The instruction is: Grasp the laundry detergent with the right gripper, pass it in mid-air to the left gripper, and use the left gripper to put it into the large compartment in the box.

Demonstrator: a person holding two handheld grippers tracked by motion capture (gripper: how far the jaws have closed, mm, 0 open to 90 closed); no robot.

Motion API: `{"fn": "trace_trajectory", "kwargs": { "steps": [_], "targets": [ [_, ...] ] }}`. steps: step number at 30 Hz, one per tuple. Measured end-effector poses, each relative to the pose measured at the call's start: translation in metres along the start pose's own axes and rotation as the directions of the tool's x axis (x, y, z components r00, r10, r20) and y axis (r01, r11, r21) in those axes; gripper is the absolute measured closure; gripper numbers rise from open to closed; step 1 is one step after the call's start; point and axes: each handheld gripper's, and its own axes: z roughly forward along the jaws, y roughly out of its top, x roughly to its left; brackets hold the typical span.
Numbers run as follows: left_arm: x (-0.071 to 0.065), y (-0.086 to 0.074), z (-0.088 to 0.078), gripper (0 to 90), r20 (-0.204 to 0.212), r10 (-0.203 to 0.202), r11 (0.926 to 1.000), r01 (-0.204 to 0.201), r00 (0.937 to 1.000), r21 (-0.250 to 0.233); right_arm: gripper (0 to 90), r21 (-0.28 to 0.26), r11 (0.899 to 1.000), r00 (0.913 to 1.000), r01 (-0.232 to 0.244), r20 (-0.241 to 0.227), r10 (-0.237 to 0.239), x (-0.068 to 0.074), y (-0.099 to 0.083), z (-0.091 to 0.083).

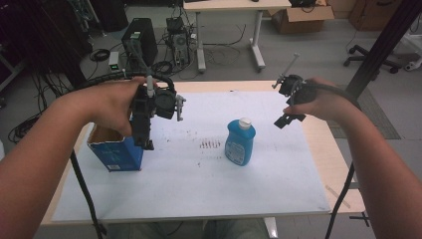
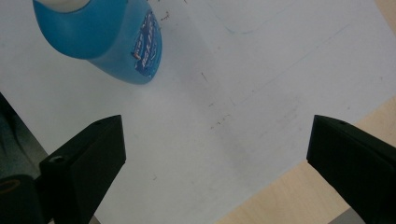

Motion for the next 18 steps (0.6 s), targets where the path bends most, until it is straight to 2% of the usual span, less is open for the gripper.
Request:
{"fn": "trace_trajectory", "kwargs": {
  "steps": [8, 18],
  "targets": [
    [-0.009, -0.002, 0.01, 0.4, -0.001, 0.014, 0.9999, -0.014, 0.9999, 0.004, 4.8, -0.023, 1.0, 0.9997, 0.02, -0.013, -0.02, 0.013, -0.017, 0.007],
    [-0.012, -0.004, 0.021, 0.4, 0.01, 0.016, 0.9999, -0.017, 0.9998, 0.003, 4.8, -0.04, 0.998, 0.9987, 0.047, -0.02, -0.047, 0.025, -0.027, 0.016]
  ]
}}
